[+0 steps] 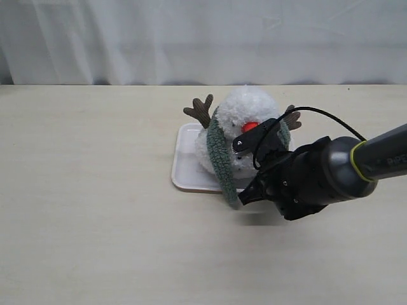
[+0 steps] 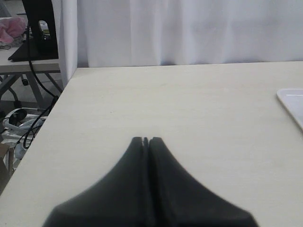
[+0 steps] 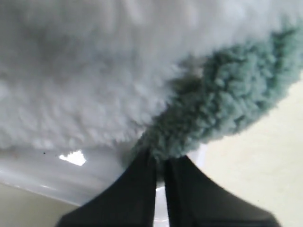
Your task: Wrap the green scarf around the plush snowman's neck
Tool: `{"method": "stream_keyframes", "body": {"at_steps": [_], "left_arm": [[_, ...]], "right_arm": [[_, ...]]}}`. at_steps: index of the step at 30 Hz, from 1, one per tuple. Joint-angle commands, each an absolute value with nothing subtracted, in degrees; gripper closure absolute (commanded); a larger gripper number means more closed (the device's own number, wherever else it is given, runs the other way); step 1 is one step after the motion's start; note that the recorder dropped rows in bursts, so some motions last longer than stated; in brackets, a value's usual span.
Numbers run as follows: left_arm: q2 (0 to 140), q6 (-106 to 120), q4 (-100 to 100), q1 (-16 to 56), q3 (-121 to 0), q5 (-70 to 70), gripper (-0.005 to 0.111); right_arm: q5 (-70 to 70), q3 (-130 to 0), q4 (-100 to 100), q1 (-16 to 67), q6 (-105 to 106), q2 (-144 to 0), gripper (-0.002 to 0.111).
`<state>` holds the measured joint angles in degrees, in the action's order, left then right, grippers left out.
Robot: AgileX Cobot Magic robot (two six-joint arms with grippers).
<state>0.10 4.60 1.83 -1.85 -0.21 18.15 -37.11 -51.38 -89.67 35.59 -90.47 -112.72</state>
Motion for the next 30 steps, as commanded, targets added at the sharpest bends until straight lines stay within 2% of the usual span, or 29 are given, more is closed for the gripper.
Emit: {"method": "stream_keyframes", "body": {"at_steps": [1, 9, 14, 18, 25, 27, 30], "left_arm": [[0.0, 4.4, 2.1, -2.0, 0.0, 17.6, 0.107], [0.0, 4.4, 2.1, -2.0, 0.0, 17.6, 0.107], [0.0, 4.4, 2.1, -2.0, 0.0, 17.6, 0.107], [0.0, 4.4, 2.3, -2.0, 0.0, 17.6, 0.107], [0.0, 4.4, 2.3, -2.0, 0.0, 17.6, 0.107], [0.0, 4.4, 2.3, -2.0, 0.0, 17.6, 0.107], [0.0, 4.4, 2.3, -2.0, 0.0, 17.6, 0.107]], "right_arm": [[-34.2, -51.3, -86.5, 35.3, -85.7, -111.0, 0.104], [-26.5, -51.3, -71.1, 35.3, -76.3, -101.4, 0.104], [-19.9, -51.3, -44.2, 35.3, -56.1, -97.8, 0.104], [-20.0, -51.3, -27.9, 35.3, -40.5, -97.6, 0.104], [-19.7, -51.2, -25.1, 35.3, -37.9, -97.9, 0.103], [-19.7, -51.2, -25.1, 35.3, -37.7, -97.9, 0.099], [-19.7, -51.2, -24.9, 35.3, -37.7, -97.9, 0.085]]}}
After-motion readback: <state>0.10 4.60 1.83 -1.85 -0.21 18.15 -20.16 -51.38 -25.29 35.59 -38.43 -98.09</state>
